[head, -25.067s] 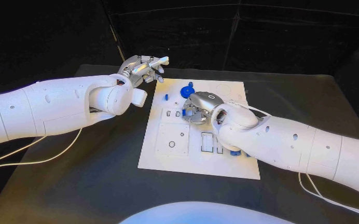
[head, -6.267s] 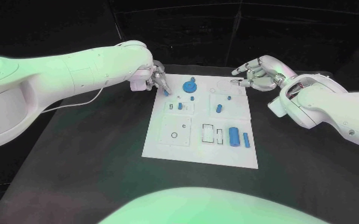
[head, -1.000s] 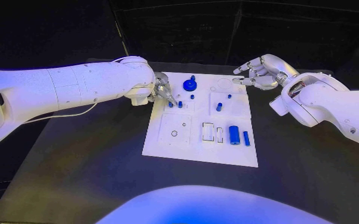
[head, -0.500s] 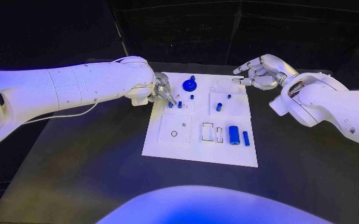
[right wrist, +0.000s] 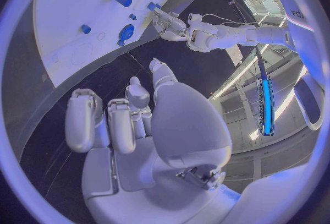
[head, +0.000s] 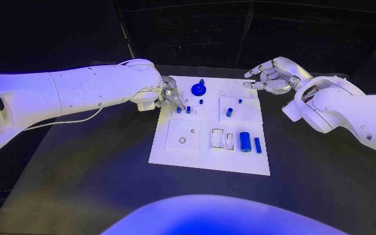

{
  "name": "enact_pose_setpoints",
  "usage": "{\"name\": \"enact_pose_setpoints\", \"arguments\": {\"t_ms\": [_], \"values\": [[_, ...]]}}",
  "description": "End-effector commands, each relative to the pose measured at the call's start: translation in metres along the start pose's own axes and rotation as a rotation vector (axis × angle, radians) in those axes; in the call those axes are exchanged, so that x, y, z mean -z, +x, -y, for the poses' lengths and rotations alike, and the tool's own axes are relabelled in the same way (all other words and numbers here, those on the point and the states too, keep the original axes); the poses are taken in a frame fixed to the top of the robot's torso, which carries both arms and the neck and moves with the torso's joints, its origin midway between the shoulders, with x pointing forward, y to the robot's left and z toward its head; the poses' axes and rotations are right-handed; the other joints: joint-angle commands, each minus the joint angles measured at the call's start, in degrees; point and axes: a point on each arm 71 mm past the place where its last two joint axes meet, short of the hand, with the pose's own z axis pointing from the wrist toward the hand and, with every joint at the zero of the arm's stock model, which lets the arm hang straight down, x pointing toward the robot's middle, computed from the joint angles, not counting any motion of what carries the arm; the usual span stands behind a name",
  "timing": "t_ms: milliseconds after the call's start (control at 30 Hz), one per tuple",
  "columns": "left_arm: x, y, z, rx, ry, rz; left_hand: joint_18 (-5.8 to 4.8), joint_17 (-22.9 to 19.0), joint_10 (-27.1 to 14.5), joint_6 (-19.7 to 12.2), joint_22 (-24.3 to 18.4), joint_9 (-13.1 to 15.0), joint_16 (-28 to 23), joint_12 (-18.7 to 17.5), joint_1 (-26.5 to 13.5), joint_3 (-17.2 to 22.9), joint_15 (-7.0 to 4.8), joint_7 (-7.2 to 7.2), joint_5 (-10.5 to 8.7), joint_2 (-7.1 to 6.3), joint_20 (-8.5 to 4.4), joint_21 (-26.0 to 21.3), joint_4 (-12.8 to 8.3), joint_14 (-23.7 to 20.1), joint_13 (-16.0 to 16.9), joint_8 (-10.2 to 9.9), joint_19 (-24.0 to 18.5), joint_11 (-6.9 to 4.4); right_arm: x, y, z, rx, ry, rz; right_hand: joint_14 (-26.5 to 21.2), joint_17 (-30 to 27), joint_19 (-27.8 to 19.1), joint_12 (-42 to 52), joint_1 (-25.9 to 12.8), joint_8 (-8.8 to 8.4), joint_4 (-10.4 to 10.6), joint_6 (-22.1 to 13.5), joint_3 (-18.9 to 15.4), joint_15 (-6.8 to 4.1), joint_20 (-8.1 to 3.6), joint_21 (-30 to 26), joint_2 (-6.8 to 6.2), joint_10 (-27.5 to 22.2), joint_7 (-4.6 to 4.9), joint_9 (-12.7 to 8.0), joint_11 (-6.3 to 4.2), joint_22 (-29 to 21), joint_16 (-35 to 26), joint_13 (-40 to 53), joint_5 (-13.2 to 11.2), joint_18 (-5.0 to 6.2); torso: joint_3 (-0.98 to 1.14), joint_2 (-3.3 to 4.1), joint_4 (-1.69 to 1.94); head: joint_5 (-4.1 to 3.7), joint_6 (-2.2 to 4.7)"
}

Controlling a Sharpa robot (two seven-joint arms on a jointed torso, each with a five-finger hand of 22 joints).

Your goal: Assemble the parts on the task board

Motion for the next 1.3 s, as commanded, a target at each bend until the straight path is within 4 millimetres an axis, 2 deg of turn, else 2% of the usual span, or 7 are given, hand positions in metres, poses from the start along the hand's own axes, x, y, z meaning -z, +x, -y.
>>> {"name": "enact_pose_setpoints", "arguments": {"t_ms": [33, 200, 567, 933, 1300], "values": [[0.0002, 0.001, 0.0001, 0.002, -0.003, -0.015, -0.67, 11.3, 0.36, 0.31, 0.13, 0.0, 0.04, 0.01, -2.39, -1.6, -0.14, 0.45, -0.07, -1.32, -0.19, 0.26, 0.94, 5.25, 0.03, 0.11, 0.36, 0.23, -0.0002, -0.0005, -0.0015, -0.002, -0.008, 0.0, 4.59, 10.09, -0.09, -0.02, -0.21, 0.26, 0.17, -0.2, -0.14, -0.46, -0.15, -0.21, 0.56, 0.19, -0.29, -0.08, -0.15, -0.04, -0.21, -0.06, 0.17, 1.04, 0.0, 0.0, -0.01, 0.04, 0.01], [0.0006, 0.0013, -0.0008, -0.001, -0.004, -0.021, -0.68, 11.47, 0.47, 0.62, 0.35, 0.08, 0.11, 0.14, -4.66, -4.52, -0.12, 0.44, -0.07, -2.61, -0.12, 0.37, 2.52, 5.29, 0.16, 0.17, 0.49, 0.25, 0.0, -0.0007, -0.0014, -0.002, -0.008, 0.001, 4.59, 10.06, -0.1, -0.02, -0.33, 0.27, 0.28, -0.21, -0.19, -0.46, -0.15, -0.23, 0.61, 0.2, -0.28, -0.08, -0.14, -0.07, -0.23, -0.06, 0.16, 1.05, 0.01, -0.01, -0.02, 0.02, 0.02], [0.0022, 0.0019, -0.0036, -0.002, -0.005, -0.027, -0.65, 11.47, 0.52, 0.7, 0.47, 0.17, 0.11, 0.22, -5.42, -7.24, -0.19, 0.36, -0.06, -3.05, -0.11, 0.37, 3.64, 5.28, 0.26, 0.13, 0.56, 0.16, 0.0, -0.0008, -0.0012, -0.002, -0.008, 0.001, 4.6, 10.09, -0.08, 0.0, -0.43, 0.27, 0.36, -0.21, -0.23, -0.45, -0.15, -0.21, 0.65, 0.22, -0.28, -0.08, -0.14, -0.03, -0.21, -0.05, 0.17, 1.04, -0.01, 0.0, 0.03, 0.0, 0.02], [0.0043, 0.0038, -0.0044, -0.005, -0.001, -0.035, -0.65, 11.53, 0.54, 0.71, 0.5, 0.21, 0.14, 0.25, -4.86, -7.65, -0.21, 0.3, -0.05, -2.92, -0.12, 0.36, 3.53, 5.29, 0.32, 0.14, 0.57, 0.12, -0.0003, -0.0007, -0.0012, -0.002, -0.008, 0.0, 4.6, 10.09, -0.08, 0.0, -0.43, 0.27, 0.36, -0.21, -0.23, -0.45, -0.15, -0.21, 0.65, 0.22, -0.28, -0.08, -0.14, -0.03, -0.21, -0.05, 0.17, 1.04, -0.02, 0.03, 0.02, 0.07, -0.07], [0.005, 0.0048, -0.0035, -0.007, 0.002, -0.039, -0.63, 11.47, 0.47, 0.64, 0.51, 0.28, 0.12, 0.18, -2.47, -8.16, -0.26, 0.24, -0.04, -1.98, -0.15, 0.25, 2.69, 5.28, 0.25, 0.07, 0.55, 0.06, -0.0005, -0.0005, -0.0013, -0.002, -0.008, -0.001, 4.6, 10.08, -0.06, 0.05, -0.49, 0.28, 0.44, -0.22, -0.27, -0.45, -0.15, -0.2, 0.69, 0.26, -0.28, -0.08, -0.14, 0.0, -0.21, 0.0, 0.18, 1.03, -0.01, 0.03, -0.03, 0.13, -0.2]]}}
